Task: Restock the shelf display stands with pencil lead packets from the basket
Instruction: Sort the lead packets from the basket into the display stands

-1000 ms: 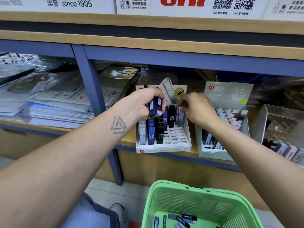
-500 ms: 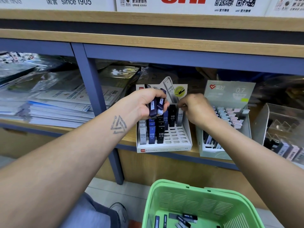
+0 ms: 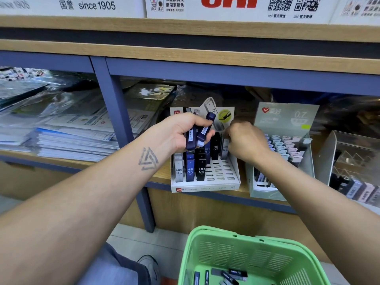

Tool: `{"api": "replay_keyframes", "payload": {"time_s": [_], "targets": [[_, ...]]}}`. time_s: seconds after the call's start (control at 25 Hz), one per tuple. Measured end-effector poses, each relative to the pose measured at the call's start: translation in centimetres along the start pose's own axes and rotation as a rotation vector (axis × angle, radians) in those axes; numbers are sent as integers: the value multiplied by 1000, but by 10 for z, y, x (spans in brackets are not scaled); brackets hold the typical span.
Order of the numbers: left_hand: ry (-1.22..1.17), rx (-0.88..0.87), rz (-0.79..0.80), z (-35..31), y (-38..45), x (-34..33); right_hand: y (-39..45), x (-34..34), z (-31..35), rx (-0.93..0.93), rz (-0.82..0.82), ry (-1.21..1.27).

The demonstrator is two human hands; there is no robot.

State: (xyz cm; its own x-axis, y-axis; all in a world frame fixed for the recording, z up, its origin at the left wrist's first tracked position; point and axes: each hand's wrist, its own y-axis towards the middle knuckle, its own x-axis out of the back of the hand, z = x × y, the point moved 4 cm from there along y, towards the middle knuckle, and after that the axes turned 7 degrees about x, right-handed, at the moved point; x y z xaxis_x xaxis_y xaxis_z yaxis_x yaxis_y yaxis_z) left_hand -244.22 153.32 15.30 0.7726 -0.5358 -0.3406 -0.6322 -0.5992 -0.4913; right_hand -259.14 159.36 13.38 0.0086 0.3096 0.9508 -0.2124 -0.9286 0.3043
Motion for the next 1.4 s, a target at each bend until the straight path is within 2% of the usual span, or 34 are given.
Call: {"api": "replay_keyframes", "payload": {"time_s": [0.04,0.16,0.2,0.24,0.4,0.56,0.8,1.0,1.16,1.32,1.4], "targets": [[22,1,4,0,0,0,1,4,1,-56,-33,220],[59,5,32,1,-1,-3,0,18,5,-341,-87,1259],[60,9,45,2,-2,-4,0,21,9,-357,-63,1424],[62,20,62,2,-3,-6,0,23,12,-354,-45,1456],[68,69,80,5,-5,-7,0,28,7,-412,-108,1525],[159,121,31,6,-3,1,-4,36,-5,-420,-186,1547],[162,120,13,5,5,4,-3,36,-3,-393,-169,1618],[112,65,-81,1,10,9,1,36,-15,-377,-203,1280],[-19,57,-95,-4,10,17,-1,39,-18,-245,-187,1109],[-22,72,-74,-3,9,14,-3,18,-2,-89,-134,811],[-11,73,-68,-4,9,13,-4,9,5,-43,-139,742]]}}
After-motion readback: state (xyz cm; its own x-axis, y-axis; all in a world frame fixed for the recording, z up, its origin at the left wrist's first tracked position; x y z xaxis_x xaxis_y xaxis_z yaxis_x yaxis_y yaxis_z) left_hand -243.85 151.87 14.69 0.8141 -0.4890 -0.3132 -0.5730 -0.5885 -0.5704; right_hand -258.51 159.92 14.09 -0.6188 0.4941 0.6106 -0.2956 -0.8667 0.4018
